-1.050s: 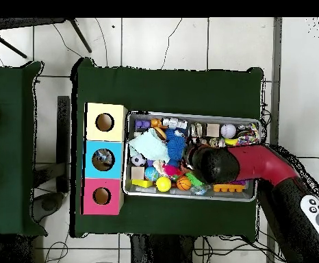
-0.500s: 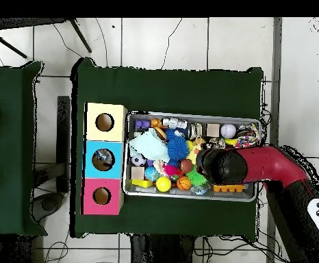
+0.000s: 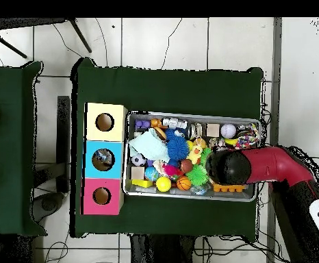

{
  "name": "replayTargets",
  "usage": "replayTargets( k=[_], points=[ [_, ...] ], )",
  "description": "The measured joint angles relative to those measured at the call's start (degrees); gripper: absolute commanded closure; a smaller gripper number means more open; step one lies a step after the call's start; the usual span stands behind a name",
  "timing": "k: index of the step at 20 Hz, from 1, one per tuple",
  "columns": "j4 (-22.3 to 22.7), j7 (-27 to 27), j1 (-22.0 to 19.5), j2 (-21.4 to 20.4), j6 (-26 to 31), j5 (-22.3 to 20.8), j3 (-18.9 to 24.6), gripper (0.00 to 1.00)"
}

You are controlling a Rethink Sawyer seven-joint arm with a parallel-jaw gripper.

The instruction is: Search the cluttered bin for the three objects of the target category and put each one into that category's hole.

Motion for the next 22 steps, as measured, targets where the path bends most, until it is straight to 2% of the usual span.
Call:
replayTargets(
  k=[10, 22],
  points=[
    [-0.58, 0.0, 0.26, 0.09, 0.46, -0.06, -3.14, 0.0],
    [1.56, 0.0, -0.84, 2.43, -2.25, 0.55, -3.49, 0.0]
  ],
)
